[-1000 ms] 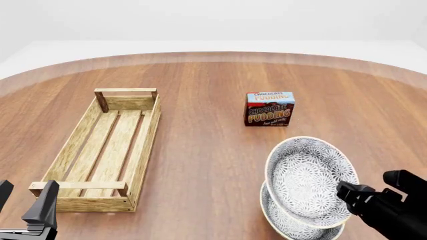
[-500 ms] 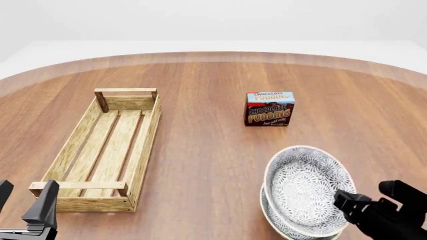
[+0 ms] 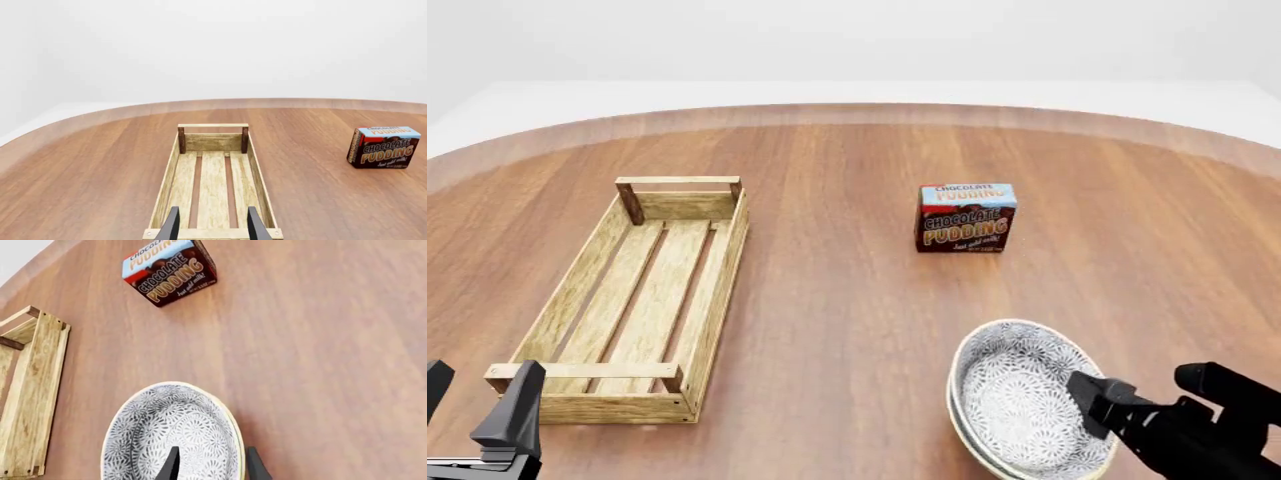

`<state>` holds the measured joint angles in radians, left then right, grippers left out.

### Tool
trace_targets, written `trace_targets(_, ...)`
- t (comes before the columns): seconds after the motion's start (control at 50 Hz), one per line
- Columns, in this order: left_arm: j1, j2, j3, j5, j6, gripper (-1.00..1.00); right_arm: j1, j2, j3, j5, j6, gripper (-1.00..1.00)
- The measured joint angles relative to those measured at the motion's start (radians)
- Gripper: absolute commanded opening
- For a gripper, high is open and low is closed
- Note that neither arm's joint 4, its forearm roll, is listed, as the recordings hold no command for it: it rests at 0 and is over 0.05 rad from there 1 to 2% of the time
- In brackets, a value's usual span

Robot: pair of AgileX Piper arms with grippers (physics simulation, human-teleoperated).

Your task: Stack the left bowl on the right bowl and place them in the tray.

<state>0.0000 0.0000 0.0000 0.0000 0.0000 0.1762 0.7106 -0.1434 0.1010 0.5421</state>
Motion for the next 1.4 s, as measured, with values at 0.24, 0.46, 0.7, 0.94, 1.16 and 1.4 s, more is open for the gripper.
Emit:
trace_targets(0.24,0.0,0.0,0.0,0.0,0.0,1.0,0.007,-0.023,-0.016,0.022,-0.017,1.0)
trace_targets(0.46,0.0,0.0,0.0,0.0,0.0,1.0,0.013,-0.04,-0.032,0.046,-0.03,1.0)
trace_targets(0.7,0.0,0.0,0.0,0.0,0.0,1.0,-0.039,0.012,-0.098,0.096,-0.133,1.0)
trace_targets(0.94,0.0,0.0,0.0,0.0,0.0,1.0,-0.092,0.081,-0.157,0.134,-0.266,1.0)
trace_targets(1.16,0.0,0.0,0.0,0.0,0.0,1.0,-0.113,0.115,-0.16,0.139,-0.318,1.0)
trace_targets(1.4,0.0,0.0,0.0,0.0,0.0,1.0,-0.103,0.167,-0.105,0.074,-0.322,1.0)
